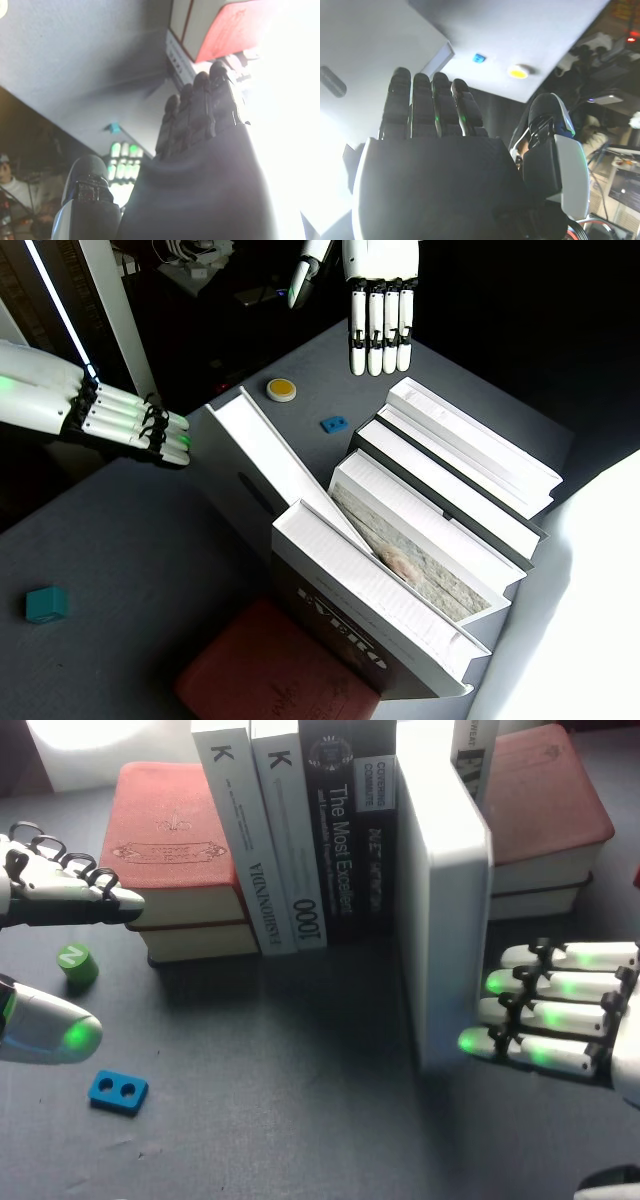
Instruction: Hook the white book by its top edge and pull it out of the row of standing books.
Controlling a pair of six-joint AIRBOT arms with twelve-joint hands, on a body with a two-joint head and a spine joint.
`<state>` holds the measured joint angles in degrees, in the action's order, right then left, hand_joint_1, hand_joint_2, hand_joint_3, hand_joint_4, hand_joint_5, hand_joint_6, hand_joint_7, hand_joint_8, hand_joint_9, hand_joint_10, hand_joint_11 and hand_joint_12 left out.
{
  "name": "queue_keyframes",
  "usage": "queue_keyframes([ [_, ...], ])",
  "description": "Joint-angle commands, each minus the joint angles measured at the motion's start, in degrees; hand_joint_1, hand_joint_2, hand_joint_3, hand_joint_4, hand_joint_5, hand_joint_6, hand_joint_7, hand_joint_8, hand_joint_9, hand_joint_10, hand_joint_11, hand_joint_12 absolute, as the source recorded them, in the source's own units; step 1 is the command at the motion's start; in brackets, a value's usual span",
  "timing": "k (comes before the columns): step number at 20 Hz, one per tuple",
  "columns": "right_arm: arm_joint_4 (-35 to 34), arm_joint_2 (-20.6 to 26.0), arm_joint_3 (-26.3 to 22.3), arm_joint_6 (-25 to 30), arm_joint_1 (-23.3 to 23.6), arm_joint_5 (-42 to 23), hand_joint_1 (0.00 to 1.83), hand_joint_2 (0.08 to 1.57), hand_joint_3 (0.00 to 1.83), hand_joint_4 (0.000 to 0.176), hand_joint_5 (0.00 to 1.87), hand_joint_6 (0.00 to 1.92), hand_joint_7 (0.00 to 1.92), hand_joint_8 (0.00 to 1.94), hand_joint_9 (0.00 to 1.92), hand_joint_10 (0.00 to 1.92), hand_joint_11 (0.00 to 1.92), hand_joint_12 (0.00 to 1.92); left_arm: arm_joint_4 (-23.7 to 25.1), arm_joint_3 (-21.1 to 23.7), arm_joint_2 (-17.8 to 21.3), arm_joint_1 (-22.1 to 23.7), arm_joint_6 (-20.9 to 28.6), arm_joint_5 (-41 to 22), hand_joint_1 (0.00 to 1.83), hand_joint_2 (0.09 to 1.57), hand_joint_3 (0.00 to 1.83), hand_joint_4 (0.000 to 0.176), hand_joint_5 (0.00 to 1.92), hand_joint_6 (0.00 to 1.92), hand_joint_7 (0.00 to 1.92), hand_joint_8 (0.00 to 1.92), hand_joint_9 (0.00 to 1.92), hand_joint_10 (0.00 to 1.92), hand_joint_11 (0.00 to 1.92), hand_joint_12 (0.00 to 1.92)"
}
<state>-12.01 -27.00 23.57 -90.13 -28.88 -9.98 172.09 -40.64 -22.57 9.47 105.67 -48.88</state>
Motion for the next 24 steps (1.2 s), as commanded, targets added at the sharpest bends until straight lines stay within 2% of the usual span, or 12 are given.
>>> queue_keyframes([
  [1, -0.1, -0.2, 0.1, 0.0, 0.3, -6.1, 0.00, 1.22, 0.00, 0.000, 0.00, 0.00, 0.00, 0.00, 0.00, 0.00, 0.00, 0.00, 0.5, 0.0, 0.3, 0.4, -0.1, 4.7, 0.00, 1.14, 0.00, 0.000, 0.00, 0.00, 0.00, 0.00, 0.00, 0.00, 0.00, 0.00],
  [5, -0.1, -1.9, 0.9, -0.1, -0.7, -5.8, 0.00, 1.22, 0.00, 0.000, 0.00, 0.00, 0.00, 0.00, 0.00, 0.00, 0.00, 0.00, 0.5, 0.0, 0.3, 0.4, -0.1, 4.7, 0.00, 1.15, 0.00, 0.000, 0.00, 0.00, 0.01, 0.00, 0.00, 0.00, 0.00, 0.00],
  [12, -0.4, -1.5, 0.9, -0.1, -0.6, -5.5, 0.00, 1.22, 0.00, 0.000, 0.00, 0.00, 0.00, 0.00, 0.00, 0.00, 0.00, 0.00, 0.5, 0.1, 0.3, 0.3, -0.1, 4.7, 0.00, 1.15, 0.00, 0.000, 0.00, 0.00, 0.00, 0.00, 0.00, 0.00, 0.00, 0.00],
  [21, -1.0, 3.9, -2.2, 3.8, 4.3, -3.7, 0.00, 1.21, 0.00, 0.000, 0.00, 0.00, 0.00, 0.00, 0.00, 0.00, 0.00, 0.00, 0.5, 0.1, 0.4, 0.2, -0.1, 4.7, 0.00, 1.15, 0.00, 0.000, 0.00, 0.00, 0.00, 0.00, 0.00, 0.00, 0.00, 0.00],
  [24, -1.0, 4.1, -2.2, 4.8, 4.9, -3.5, 0.00, 1.22, 0.00, 0.000, 0.01, 0.00, 0.00, 0.00, 0.00, 0.00, 0.00, 0.00, 0.5, 0.1, 0.4, 0.2, -0.1, 4.7, 0.00, 1.15, 0.00, 0.000, 0.00, 0.00, 0.00, 0.00, 0.00, 0.00, 0.00, 0.00],
])
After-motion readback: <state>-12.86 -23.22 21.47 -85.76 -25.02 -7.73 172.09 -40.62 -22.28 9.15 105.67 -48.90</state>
